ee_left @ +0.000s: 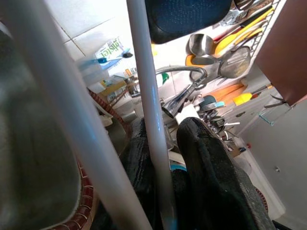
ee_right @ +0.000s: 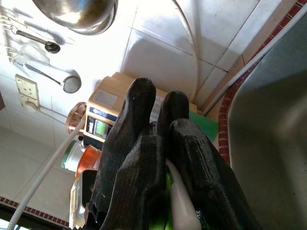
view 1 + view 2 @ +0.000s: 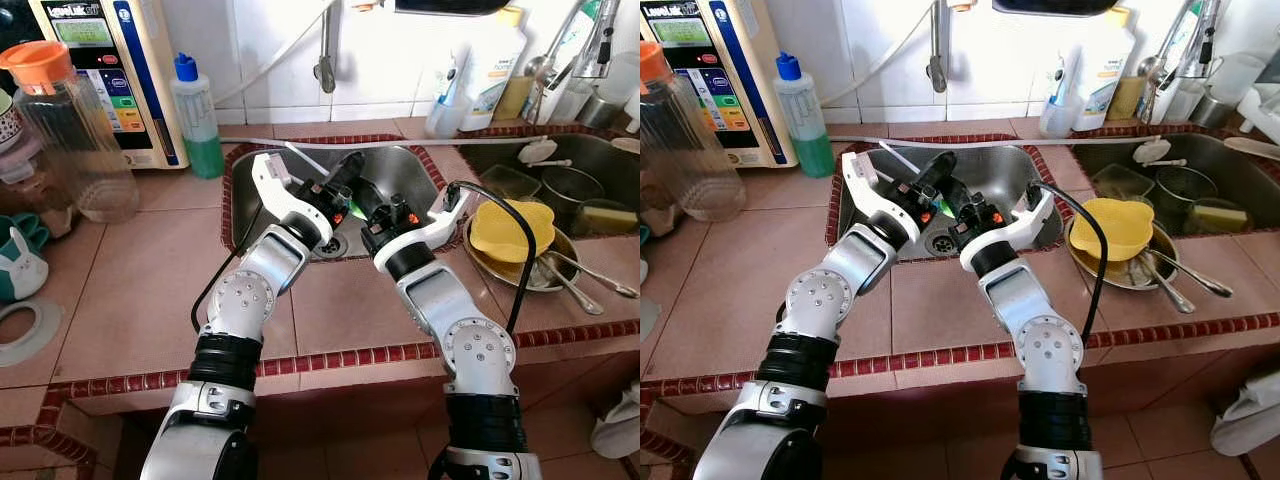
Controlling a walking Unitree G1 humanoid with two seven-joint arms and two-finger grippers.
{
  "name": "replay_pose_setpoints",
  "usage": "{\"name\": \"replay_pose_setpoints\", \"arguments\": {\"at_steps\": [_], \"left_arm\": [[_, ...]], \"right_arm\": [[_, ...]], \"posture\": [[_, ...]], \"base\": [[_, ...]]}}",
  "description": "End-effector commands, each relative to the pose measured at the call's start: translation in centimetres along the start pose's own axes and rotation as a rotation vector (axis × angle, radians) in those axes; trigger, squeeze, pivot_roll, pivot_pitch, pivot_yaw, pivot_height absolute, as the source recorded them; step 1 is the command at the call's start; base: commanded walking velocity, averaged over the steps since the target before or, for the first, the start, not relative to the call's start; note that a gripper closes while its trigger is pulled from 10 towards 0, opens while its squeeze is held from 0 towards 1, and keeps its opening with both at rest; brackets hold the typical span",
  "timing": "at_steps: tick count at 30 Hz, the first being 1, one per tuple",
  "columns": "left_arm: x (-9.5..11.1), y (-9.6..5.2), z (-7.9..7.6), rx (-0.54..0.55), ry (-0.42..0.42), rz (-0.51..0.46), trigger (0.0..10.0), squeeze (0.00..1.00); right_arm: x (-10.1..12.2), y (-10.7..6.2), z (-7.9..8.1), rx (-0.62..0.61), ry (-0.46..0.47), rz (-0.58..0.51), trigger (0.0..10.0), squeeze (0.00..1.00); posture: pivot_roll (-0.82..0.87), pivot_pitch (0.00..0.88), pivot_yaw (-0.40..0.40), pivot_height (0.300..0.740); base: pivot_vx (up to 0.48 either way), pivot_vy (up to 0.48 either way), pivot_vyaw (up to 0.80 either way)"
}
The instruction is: Kitchen organization
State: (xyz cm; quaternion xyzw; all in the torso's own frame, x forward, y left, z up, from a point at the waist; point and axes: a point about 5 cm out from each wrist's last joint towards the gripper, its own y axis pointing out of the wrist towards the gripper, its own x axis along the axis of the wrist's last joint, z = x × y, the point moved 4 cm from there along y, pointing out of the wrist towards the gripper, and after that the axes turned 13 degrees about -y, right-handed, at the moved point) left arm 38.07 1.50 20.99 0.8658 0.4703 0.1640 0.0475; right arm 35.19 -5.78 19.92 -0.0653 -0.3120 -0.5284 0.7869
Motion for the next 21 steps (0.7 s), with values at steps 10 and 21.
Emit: {"name": "replay_pose_setpoints", "arguments": {"at_steps": [10,21], "left_arm": [[-5.46,2.0,-3.04,-0.079,-0.145,0.106,1.8,0.0],[-5.46,2.0,-3.04,-0.079,-0.145,0.106,1.8,0.0]], "right_arm": [[-1.91,0.5,1.8,0.043,0.088,0.01,0.0,0.0],[-1.91,0.5,1.8,0.043,0.088,0.01,0.0,0.0]], "posture": [[0.07,0.0,0.033,0.74],[0.07,0.0,0.033,0.74]], "base": [[0.0,0.0,0.0],[0.0,0.0,0.0]]}}
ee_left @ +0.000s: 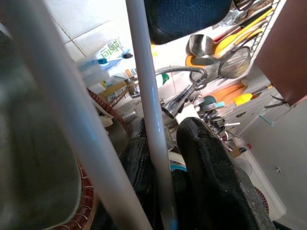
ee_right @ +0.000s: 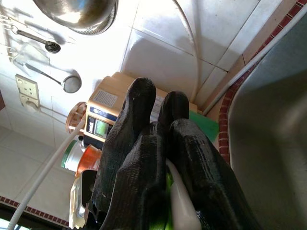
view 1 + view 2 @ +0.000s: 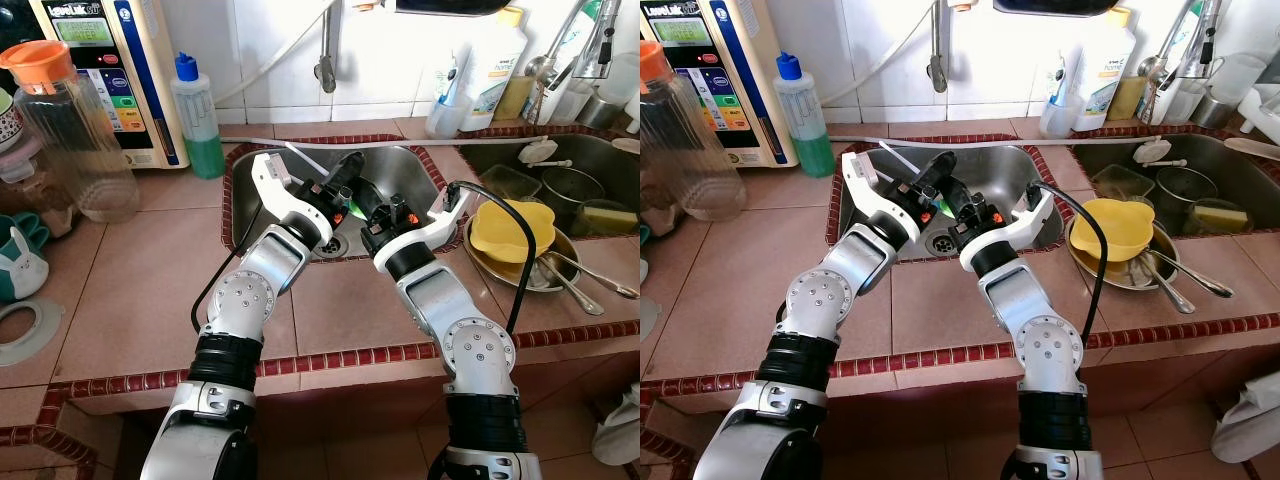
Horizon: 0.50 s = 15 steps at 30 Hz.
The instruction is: Kitchen organization
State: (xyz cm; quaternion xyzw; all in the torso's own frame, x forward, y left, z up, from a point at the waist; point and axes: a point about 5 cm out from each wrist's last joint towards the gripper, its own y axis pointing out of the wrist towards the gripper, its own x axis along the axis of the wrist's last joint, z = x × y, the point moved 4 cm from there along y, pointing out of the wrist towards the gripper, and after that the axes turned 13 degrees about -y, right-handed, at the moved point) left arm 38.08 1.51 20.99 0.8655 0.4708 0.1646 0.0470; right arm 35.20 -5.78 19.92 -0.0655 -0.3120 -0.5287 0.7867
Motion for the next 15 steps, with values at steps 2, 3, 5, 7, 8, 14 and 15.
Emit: {"name": "replay_pose_setpoints", "arguments": {"at_steps": [2,3,5,7,8,14,15], "left_arm": [[-5.47,1.99,-3.06,-0.079,-0.147,0.107,1.8,0.0],[-5.47,1.99,-3.06,-0.079,-0.147,0.107,1.8,0.0],[-5.47,1.99,-3.06,-0.079,-0.147,0.107,1.8,0.0],[-5.47,1.99,-3.06,-0.079,-0.147,0.107,1.8,0.0],[-5.47,1.99,-3.06,-0.079,-0.147,0.107,1.8,0.0],[-5.47,1.99,-3.06,-0.079,-0.147,0.107,1.8,0.0],[-5.47,1.99,-3.06,-0.079,-0.147,0.107,1.8,0.0]], "right_arm": [[-1.91,0.5,1.8,0.043,0.089,0.01,0.0,0.0],[-1.91,0.5,1.8,0.043,0.089,0.01,0.0,0.0],[-1.91,0.5,1.8,0.043,0.089,0.01,0.0,0.0],[-1.91,0.5,1.8,0.043,0.089,0.01,0.0,0.0],[-1.91,0.5,1.8,0.043,0.089,0.01,0.0,0.0],[-1.91,0.5,1.8,0.043,0.089,0.01,0.0,0.0],[-1.91,0.5,1.8,0.043,0.089,0.01,0.0,0.0]], "posture": [[0.07,0.0,0.033,0.74],[0.07,0.0,0.033,0.74],[0.07,0.0,0.033,0.74],[0.07,0.0,0.033,0.74],[0.07,0.0,0.033,0.74],[0.07,0.0,0.033,0.74],[0.07,0.0,0.033,0.74]], "base": [[0.0,0.0,0.0],[0.0,0.0,0.0],[0.0,0.0,0.0],[0.0,0.0,0.0],[0.0,0.0,0.0],[0.0,0.0,0.0],[0.0,0.0,0.0]]}}
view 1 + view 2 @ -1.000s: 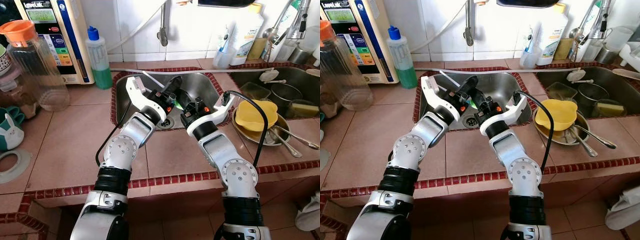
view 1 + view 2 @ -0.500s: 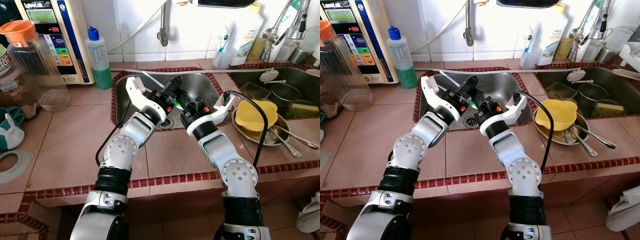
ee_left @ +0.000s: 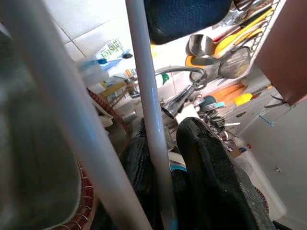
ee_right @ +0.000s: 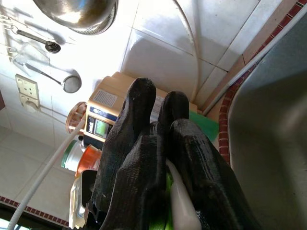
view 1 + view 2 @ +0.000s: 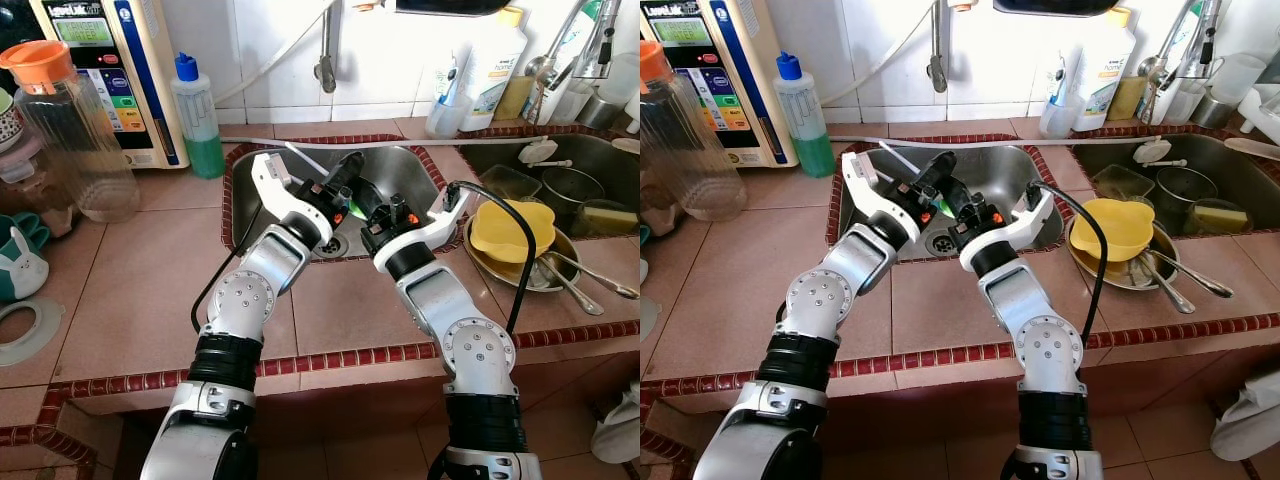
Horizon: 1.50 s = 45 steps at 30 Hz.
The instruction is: Kitchen organization
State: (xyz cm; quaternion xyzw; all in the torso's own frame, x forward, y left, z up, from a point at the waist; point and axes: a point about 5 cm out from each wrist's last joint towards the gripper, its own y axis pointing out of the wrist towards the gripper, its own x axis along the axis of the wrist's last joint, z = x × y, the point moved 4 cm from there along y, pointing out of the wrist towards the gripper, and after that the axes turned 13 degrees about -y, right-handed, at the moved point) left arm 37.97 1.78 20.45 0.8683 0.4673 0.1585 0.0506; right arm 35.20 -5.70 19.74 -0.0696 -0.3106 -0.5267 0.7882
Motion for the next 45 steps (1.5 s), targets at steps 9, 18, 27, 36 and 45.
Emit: {"name": "replay_pose_setpoints", "arguments": {"at_steps": [9,18,27,36,45], "left_arm": [[-5.5,2.4,-3.5,-0.077,-0.131,0.1,1.8,0.0],[-3.2,2.4,-2.9,-0.046,-0.026,0.011,10.0,0.0],[0.7,-0.2,0.7,0.059,0.532,-0.116,10.0,1.0],[0.9,-0.1,0.9,0.068,0.541,-0.125,10.0,1.0],[2.1,0.5,-0.8,0.027,0.57,-0.17,10.0,1.0]], "right_arm": [[-1.7,0.5,1.9,0.05,0.09,0.003,0.0,0.0],[-0.9,0.3,0.8,-0.011,0.052,-0.029,0.0,0.0],[1.2,-1.8,-4.0,-0.278,-0.295,-0.055,2.3,0.0],[1.3,-1.7,-4.0,-0.283,-0.314,-0.068,0.0,0.0],[1.6,-1.8,-4.2,-0.301,-0.357,-0.08,0.0,0.0]], "posture": [[0.07,0.0,0.033,0.74],[0.07,0.0,0.0,0.74],[0.06,0.0,0.0,0.74],[0.06,0.0,0.0,0.74],[0.06,0.0,0.0,0.74]], "base": [[0.0,0.0,0.0],[0.0,0.0,0.0],[0.0,0.0,0.0],[0.0,0.0,0.0],[0.0,0.0,0.0]]}}
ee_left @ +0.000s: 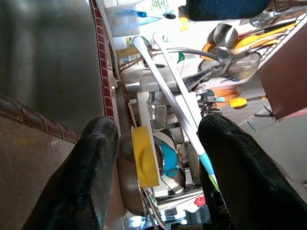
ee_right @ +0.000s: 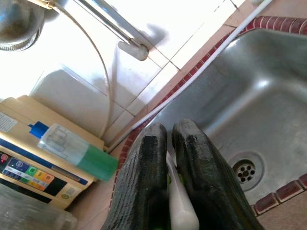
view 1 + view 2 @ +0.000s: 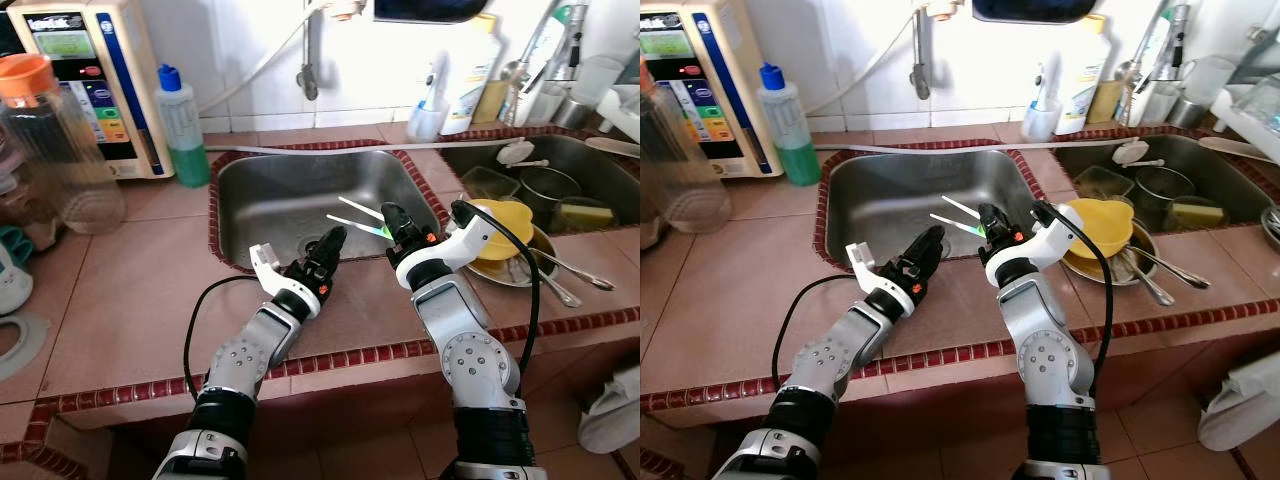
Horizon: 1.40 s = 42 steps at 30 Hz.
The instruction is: Kitchen organization
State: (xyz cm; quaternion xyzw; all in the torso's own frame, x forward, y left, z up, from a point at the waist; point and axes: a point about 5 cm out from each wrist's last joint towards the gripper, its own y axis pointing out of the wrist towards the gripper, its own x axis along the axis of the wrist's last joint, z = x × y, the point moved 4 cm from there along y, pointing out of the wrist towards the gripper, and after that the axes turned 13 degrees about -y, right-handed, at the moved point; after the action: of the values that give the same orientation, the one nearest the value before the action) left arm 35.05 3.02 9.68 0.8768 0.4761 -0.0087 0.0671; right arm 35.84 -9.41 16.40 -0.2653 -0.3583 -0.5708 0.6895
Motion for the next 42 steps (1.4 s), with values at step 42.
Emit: {"name": "replay_pose_setpoints", "arguments": {"at_steps": [42], "left_arm": [[1.49,4.7,-12.07,-0.144,0.869,-0.188,10.0,1.0]], "right_arm": [[0.56,-0.06,0.14,-0.006,-0.021,-0.027,0.0,0.0]], "posture": [[0.06,0.0,0.021,0.74]], "base": [[0.0,0.0,0.0]]}}
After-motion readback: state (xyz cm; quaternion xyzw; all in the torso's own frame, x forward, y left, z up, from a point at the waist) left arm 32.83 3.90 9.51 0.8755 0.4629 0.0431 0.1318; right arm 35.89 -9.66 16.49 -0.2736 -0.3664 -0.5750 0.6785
